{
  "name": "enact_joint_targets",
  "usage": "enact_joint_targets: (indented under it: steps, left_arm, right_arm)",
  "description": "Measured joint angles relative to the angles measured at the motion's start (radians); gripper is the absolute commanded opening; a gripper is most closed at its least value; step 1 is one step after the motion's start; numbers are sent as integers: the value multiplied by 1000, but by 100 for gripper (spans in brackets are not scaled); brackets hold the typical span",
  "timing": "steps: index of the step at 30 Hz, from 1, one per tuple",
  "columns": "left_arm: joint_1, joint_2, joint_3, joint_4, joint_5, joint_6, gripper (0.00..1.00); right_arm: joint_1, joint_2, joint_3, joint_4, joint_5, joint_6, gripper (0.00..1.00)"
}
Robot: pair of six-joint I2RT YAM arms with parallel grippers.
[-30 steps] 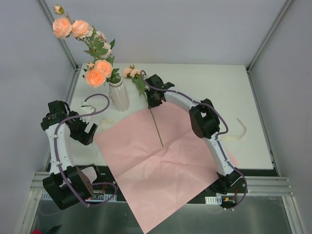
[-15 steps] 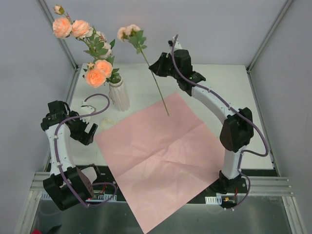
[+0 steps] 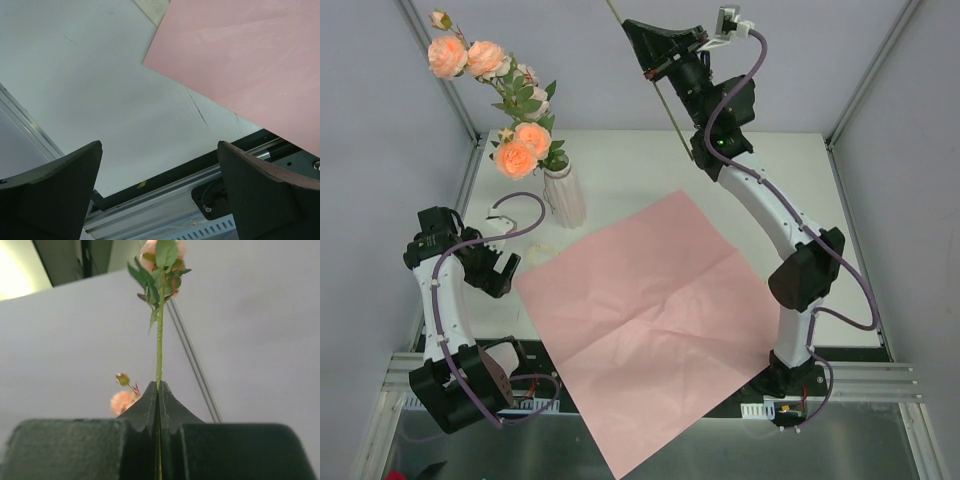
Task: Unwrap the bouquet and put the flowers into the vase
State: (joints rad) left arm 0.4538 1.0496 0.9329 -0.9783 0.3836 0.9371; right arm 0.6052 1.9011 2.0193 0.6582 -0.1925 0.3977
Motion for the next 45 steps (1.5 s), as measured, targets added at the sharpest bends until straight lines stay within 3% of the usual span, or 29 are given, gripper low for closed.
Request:
enact_joint_targets:
  steps: [4, 9, 12, 15, 17, 20, 23, 28, 35, 40, 45]
  left_arm:
    - [0, -3, 0, 0, -1, 0, 99]
    - [0, -3, 0, -1, -1, 0, 99]
    - [0, -3, 1, -3, -1, 1, 99]
    - [0, -5, 1, -5, -1, 2, 99]
    - [0, -7, 1, -5, 0, 2, 99]
    - [0, -10, 1, -7, 0, 5, 99]
    - [0, -10, 1, -8, 0, 8, 99]
    - [0, -11, 1, -8, 0, 8, 99]
    - [0, -14, 1, -8, 0, 10, 99]
    - [0, -14, 1, -8, 0, 10, 99]
    - [0, -14, 2, -8, 0, 10, 99]
  right_arm:
    - [26, 73, 60, 216, 20, 18, 0]
    - [72, 162, 102, 276, 20, 22, 0]
    - [89, 128, -50, 304, 19, 15, 0]
    - [92, 23, -304, 284, 16, -46, 0]
    - [93, -76, -462, 185, 14, -127, 2]
    - [96, -200, -544, -50, 2, -275, 55]
    - [97, -294, -547, -266, -3, -437, 73]
    - [76, -389, -588, -545, -3, -666, 77]
    - [48, -314, -470, -1067, -27, -986, 79]
    - [63, -295, -461, -1278, -50, -1204, 86]
    - [85, -276, -416, -1384, -119, -1342, 90]
